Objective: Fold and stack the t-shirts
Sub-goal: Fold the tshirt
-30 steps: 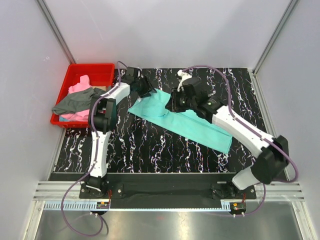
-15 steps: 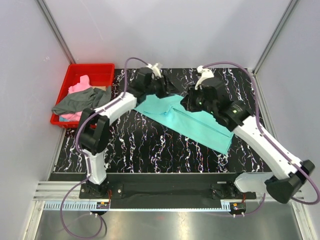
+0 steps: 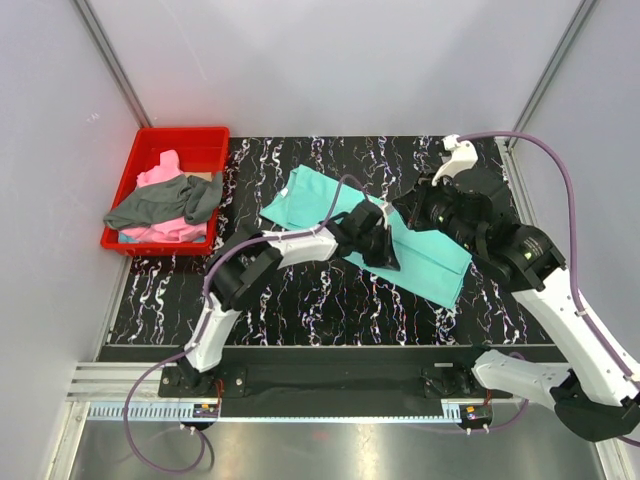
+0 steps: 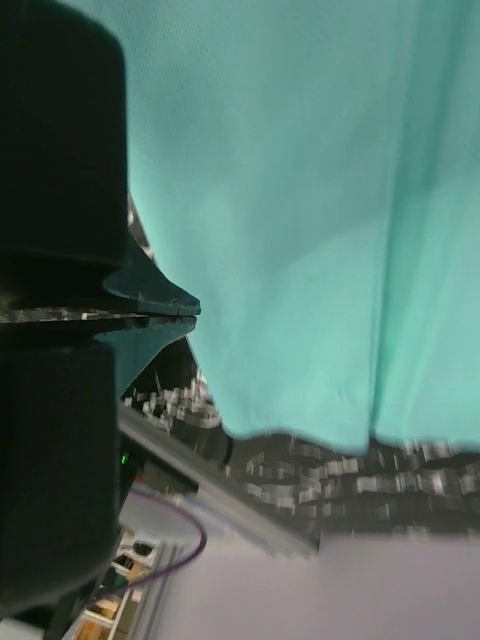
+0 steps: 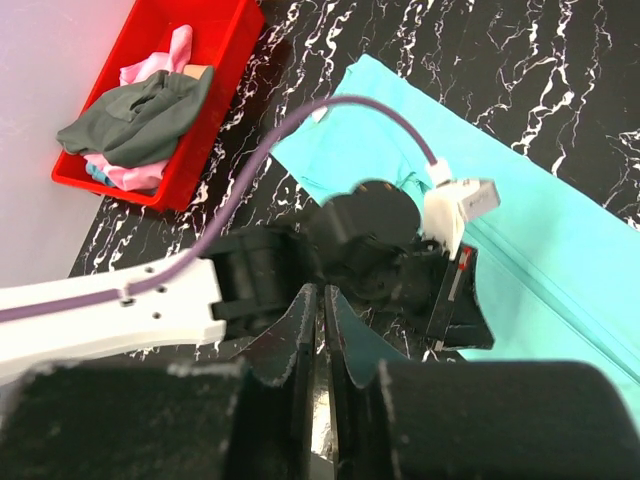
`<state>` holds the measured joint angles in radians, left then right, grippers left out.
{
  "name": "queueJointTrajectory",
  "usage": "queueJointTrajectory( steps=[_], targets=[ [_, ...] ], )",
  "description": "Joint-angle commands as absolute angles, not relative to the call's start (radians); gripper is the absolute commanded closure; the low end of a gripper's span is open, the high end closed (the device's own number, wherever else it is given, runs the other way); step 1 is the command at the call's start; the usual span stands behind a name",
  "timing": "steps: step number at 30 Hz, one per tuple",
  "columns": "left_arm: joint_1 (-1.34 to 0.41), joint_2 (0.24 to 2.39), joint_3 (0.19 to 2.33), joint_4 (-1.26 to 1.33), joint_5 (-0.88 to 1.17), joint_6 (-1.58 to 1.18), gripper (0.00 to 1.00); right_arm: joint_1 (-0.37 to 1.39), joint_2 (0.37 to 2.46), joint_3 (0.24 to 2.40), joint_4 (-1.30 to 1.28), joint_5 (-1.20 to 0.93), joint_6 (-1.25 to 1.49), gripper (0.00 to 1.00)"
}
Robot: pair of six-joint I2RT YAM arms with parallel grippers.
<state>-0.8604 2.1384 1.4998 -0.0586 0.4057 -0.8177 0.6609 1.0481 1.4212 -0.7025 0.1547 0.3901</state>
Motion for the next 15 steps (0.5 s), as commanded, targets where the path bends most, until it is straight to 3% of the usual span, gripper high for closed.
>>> queueJointTrajectory(
  steps=[1, 9, 15],
  targets=[
    [-0.859, 2.164, 1.545, -0.132, 0.299, -0.827, 1.0, 0.66, 1.031, 1.44, -0.718, 0.189, 0.39, 0.87],
    [-0.861, 2.195, 1.554, -0.274, 0.174, -0.81, 1.0, 0.66, 1.015, 1.407, -0.715, 0.179, 0.411, 0.87],
    [-0.859, 2.054, 1.347, -0.36, 0.069, -0.841, 1.0, 0.66, 1.003, 1.398, -0.732, 0.213, 0.414, 0.87]
  ],
)
